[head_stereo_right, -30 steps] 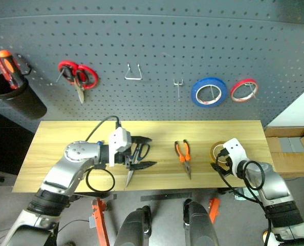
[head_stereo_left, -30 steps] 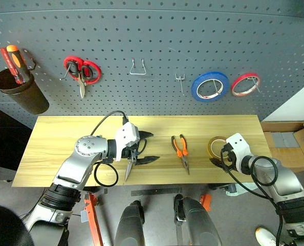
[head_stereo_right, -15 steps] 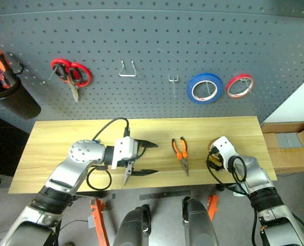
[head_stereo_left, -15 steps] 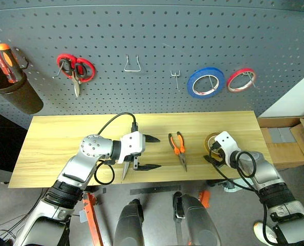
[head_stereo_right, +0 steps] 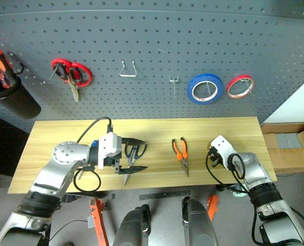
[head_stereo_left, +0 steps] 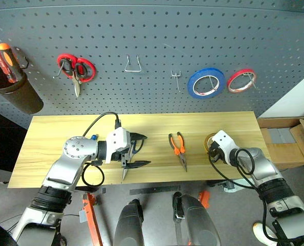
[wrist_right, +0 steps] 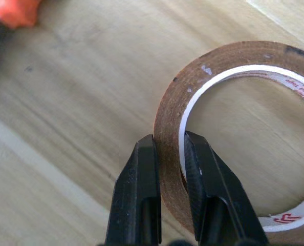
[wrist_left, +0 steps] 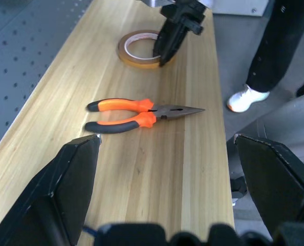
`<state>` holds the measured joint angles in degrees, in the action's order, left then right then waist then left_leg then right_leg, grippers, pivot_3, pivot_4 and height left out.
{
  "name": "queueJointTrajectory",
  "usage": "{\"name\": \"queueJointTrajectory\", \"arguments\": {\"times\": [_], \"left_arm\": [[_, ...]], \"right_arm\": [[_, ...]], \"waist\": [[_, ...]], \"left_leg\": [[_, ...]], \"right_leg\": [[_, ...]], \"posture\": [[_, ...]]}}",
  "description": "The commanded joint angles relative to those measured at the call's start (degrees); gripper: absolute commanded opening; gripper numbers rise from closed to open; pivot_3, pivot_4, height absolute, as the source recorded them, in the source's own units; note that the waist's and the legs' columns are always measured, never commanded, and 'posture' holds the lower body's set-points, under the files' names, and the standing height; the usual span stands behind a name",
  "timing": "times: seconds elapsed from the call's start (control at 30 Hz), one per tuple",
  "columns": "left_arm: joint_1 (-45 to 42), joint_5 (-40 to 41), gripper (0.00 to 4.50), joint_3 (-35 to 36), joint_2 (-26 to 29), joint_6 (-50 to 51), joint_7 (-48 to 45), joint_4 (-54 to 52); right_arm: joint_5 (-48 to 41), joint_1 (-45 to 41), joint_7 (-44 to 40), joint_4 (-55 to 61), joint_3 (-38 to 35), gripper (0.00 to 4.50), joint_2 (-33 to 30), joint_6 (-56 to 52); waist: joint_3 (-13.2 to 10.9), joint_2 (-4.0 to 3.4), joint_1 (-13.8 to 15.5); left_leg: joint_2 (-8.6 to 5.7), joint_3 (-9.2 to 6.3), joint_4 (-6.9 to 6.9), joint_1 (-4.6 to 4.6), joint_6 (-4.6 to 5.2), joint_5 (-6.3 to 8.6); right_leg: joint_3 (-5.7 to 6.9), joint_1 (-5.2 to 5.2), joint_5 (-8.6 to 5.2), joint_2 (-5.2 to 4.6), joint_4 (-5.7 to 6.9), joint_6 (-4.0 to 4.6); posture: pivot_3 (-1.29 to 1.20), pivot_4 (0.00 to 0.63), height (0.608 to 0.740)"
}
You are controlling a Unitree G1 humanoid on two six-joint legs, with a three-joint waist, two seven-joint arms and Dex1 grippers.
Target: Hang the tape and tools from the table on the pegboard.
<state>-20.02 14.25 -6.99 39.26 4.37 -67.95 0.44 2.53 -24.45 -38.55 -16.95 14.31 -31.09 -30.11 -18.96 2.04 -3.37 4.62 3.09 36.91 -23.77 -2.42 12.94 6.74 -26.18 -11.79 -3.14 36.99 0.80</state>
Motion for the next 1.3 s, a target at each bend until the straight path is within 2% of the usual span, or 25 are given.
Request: {"name": "queueJointTrajectory", "arguments": {"times": [0.03, 0.27, 0.33, 0.47, 0.6, 0.7, 0.93, 1.3], "left_arm": [[1.5, 1.3, 4.50, 3.2, 0.7, 0.0, 2.1, -2.7], [3.9, 3.0, 4.50, 6.6, 2.7, 1.4, 3.2, -5.2], [3.7, 3.9, 4.50, 7.8, 2.5, 2.4, 4.1, -5.2], [3.3, 5.3, 4.50, 9.2, 2.1, 3.5, 5.2, -5.1], [2.7, 5.6, 4.50, 11.0, 2.7, 4.3, 5.8, -3.6], [0.8, 5.6, 4.50, 11.5, 2.0, 4.3, 6.7, -2.6], [-1.7, 6.4, 4.50, 12.1, -0.2, 5.4, 10.2, -3.2], [-2.5, 11.4, 4.50, 14.5, -4.8, 5.2, 12.4, -4.6]], "right_arm": [[3.1, 4.7, -0.7, 4.4, 3.6, 0.27, -1.1, 0.9], [11.0, 9.9, 0.8, 31.0, 4.2, 0.27, -7.3, 4.7], [13.2, 11.7, 2.3, 38.7, 4.1, 0.27, -7.2, 3.6], [18.6, 13.4, 5.1, 46.0, 5.0, 0.27, -6.9, 4.5], [23.4, 10.3, 8.3, 53.4, 6.7, 0.27, -2.0, 5.4], [23.6, 5.4, 9.0, 53.0, 6.4, 0.27, 1.8, 6.2], [23.9, -3.4, 9.0, 47.0, 7.2, 0.27, 5.7, 8.8], [24.7, -10.0, 11.4, 28.3, 8.1, 0.27, 6.9, 20.8]], "waist": [[0.0, 0.02, 0.0], [0.0, 0.00, -0.1], [0.0, 0.01, 0.0], [0.0, 0.01, 0.0], [0.0, 0.02, -0.1], [0.0, 0.02, -0.8], [0.1, 0.12, -1.4], [0.1, 0.17, -1.4]], "left_leg": [[0.00, -0.01, 0.00, 0.00, 0.00, 0.00], [-0.01, 0.11, -0.02, -0.11, -0.01, 0.00], [0.00, 0.10, -0.02, -0.12, -0.01, 0.00], [0.00, 0.07, -0.05, -0.14, -0.02, 0.00], [-0.03, 0.11, 0.00, -0.18, -0.03, 0.01], [0.00, 0.07, 0.02, -0.16, -0.04, 0.00], [-0.03, 0.06, 0.06, -0.16, -0.04, -0.01], [-0.02, 0.06, 0.15, -0.13, -0.03, -0.02]], "right_leg": [[0.01, 0.00, 0.00, 0.00, 0.00, 0.00], [-0.08, -0.21, 0.01, -0.02, 0.02, -0.01], [-0.06, -0.24, 0.01, -0.01, 0.02, -0.01], [-0.03, -0.24, 0.00, 0.00, -0.01, -0.02], [-0.05, -0.25, 0.00, -0.03, -0.01, -0.02], [-0.03, -0.28, 0.01, 0.01, 0.08, -0.02], [-0.02, -0.21, 0.02, 0.00, 0.08, 0.00], [0.02, -0.17, 0.05, -0.01, 0.21, 0.02]], "posture": [[-0.20, 0.313, 0.740], [-0.20, 0.298, 0.740], [-0.21, 0.295, 0.740], [-0.22, 0.294, 0.740], [-0.24, 0.291, 0.740], [-0.24, 0.285, 0.740], [-0.24, 0.274, 0.740], [-0.21, 0.263, 0.740]]}}
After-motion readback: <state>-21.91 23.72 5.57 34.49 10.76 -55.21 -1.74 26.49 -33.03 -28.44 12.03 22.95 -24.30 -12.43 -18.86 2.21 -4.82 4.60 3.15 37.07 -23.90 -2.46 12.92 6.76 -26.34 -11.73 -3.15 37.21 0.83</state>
